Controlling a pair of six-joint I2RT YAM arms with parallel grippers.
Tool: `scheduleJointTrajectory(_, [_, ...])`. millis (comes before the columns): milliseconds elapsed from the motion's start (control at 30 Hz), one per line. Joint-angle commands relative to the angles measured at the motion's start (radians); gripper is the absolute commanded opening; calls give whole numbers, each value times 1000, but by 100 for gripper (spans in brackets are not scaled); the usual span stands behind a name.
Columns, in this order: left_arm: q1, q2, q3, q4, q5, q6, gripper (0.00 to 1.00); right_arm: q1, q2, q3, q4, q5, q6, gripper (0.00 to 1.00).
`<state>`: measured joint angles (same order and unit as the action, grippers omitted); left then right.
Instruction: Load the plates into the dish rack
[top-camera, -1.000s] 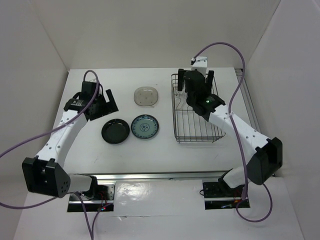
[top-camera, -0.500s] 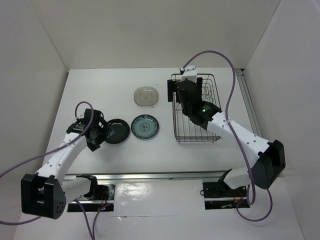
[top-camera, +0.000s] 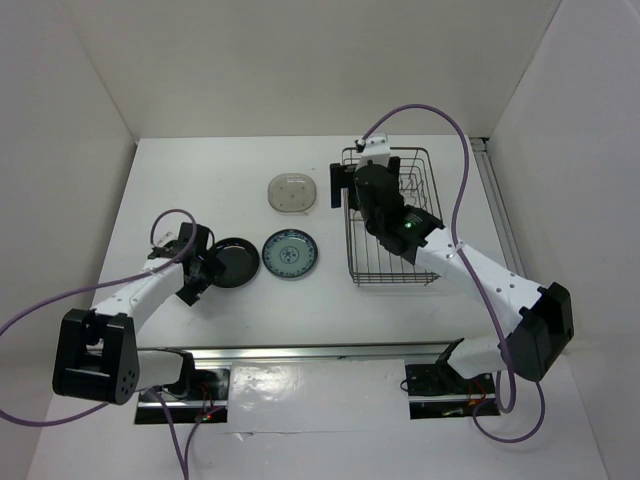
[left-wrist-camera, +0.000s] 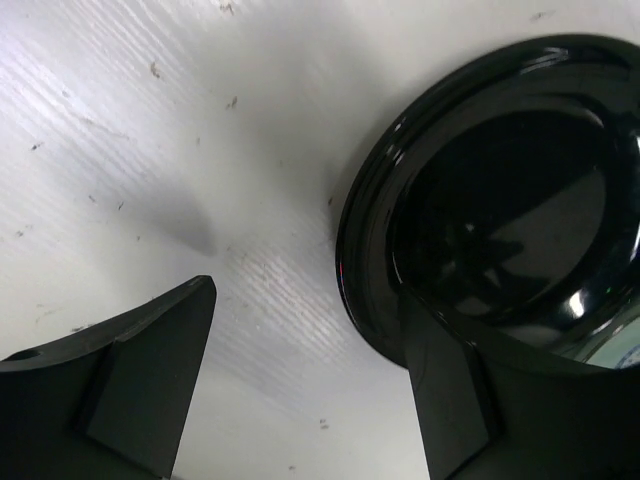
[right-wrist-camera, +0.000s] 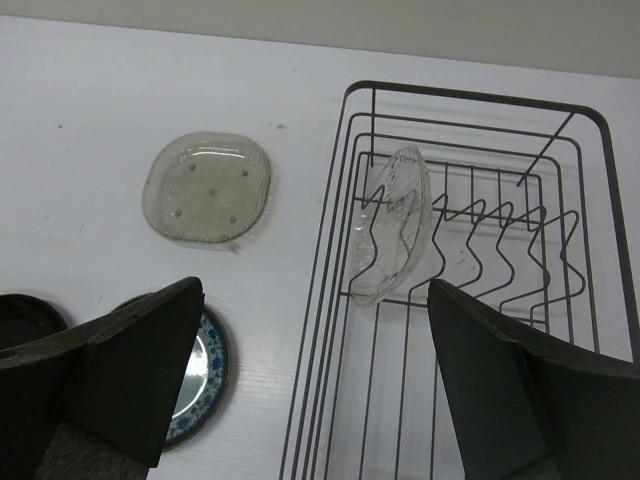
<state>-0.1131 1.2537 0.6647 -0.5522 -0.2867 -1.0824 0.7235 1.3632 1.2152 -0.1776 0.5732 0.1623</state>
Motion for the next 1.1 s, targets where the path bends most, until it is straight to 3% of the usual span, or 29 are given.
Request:
scheduleJointTrajectory(0, [9,36,-1,54,-42,-33,87,11,-36,-23,58,-7,6,100])
scheduleJointTrajectory(333, [27,197,62,24,-62,-42,85,31,-87,-34,69,4,6,100])
scheduleJointTrajectory(600, [116,245,72,34,-62,-42,77,31,-116,-34,79,-6,6,100])
scheduleJointTrajectory(767, [139,265,84,46,-71,-33,69,31,-127,-34,79,-15,6,100])
scheduleJointTrajectory(900, [139,303,96,69,-57,-22,44,31,-138,-34,79,-15,6,100])
scheduleJointTrajectory(1067, [139,322,115,69,-46,-22,37,40,-156,-34,79,-15,6,100])
